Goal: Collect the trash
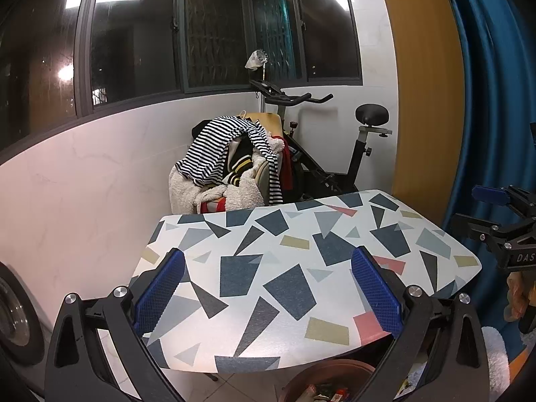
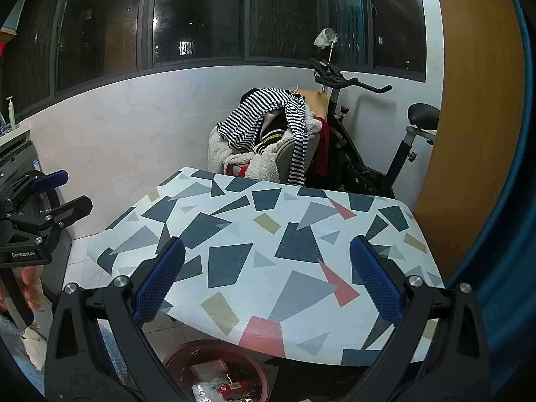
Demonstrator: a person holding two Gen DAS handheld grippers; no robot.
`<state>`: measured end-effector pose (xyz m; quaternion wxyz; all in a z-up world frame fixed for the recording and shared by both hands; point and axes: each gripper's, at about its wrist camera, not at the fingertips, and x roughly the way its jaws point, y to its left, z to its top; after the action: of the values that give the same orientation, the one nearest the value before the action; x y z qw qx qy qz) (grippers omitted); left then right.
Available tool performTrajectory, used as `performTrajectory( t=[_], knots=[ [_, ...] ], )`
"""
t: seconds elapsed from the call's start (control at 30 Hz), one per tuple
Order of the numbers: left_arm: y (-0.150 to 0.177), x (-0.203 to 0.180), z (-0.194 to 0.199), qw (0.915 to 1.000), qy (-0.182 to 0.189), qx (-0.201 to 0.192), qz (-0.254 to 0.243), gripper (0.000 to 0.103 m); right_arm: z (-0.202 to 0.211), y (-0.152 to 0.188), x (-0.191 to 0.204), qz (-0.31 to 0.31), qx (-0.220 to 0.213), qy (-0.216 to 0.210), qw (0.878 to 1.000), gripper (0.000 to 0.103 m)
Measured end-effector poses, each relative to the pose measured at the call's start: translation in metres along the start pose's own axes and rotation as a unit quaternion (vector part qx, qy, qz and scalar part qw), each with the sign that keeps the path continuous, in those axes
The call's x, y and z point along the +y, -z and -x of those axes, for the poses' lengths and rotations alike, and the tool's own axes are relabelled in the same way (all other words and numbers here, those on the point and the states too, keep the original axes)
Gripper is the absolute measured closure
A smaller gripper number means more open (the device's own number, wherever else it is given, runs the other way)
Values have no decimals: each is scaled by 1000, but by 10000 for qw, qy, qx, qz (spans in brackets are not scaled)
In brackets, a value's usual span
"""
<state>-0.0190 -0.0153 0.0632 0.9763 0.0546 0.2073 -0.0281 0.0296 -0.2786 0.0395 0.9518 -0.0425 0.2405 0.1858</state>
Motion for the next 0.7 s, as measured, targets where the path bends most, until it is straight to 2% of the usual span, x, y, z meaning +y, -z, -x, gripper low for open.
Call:
performTrajectory(
  t=[0.7],
  knots=[
    [-8, 0, 4, 9999, 59, -93, -75, 6, 1, -3, -6, -134, 25, 38, 9999, 6]
  ],
)
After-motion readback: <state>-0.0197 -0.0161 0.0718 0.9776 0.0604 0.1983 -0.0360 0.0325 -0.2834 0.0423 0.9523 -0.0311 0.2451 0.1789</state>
